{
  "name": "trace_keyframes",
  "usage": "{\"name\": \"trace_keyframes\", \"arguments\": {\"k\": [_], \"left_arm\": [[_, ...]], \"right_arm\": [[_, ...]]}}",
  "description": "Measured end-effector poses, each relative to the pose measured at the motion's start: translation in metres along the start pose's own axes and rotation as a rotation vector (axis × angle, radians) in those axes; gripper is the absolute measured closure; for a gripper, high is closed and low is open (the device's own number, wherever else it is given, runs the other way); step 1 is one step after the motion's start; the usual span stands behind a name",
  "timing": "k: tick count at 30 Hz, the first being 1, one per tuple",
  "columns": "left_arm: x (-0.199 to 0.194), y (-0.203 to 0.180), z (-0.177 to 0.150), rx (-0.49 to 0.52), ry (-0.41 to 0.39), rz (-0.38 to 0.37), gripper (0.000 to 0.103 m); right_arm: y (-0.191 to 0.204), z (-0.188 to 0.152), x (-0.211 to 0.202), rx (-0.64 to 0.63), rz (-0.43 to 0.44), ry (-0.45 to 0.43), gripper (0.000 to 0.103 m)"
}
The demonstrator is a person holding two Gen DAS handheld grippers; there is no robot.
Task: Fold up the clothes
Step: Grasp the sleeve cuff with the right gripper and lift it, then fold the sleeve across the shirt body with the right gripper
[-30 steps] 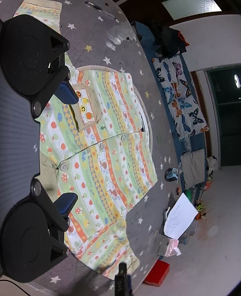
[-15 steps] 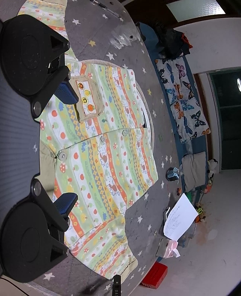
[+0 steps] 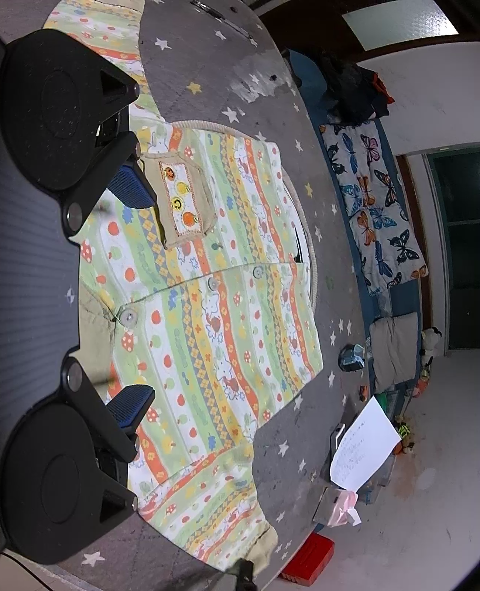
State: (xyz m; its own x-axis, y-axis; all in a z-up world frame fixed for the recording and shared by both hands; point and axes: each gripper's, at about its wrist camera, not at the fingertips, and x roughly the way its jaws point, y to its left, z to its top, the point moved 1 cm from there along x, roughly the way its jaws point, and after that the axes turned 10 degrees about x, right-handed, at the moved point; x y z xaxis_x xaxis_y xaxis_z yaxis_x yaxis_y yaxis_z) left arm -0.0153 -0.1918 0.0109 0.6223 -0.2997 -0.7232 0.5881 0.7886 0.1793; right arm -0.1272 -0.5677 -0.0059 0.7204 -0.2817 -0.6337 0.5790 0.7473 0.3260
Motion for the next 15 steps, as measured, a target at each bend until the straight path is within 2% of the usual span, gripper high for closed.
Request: {"name": "trace_keyframes", "arguments": {"k": [6,15], "left_arm": [[-0.002,0.011,-0.004,-0.036,0.001,0.010,0.000],[-0.018,0.053,-0.018,-0.138,-0.027,0.056,0.000]], "right_arm": [[0.028,0.013,-0.029,-0.030,0.107,-0.027,0.095],[0.123,0.015,-0.074,-0.136,0.362,-0.021,0.096]]}}
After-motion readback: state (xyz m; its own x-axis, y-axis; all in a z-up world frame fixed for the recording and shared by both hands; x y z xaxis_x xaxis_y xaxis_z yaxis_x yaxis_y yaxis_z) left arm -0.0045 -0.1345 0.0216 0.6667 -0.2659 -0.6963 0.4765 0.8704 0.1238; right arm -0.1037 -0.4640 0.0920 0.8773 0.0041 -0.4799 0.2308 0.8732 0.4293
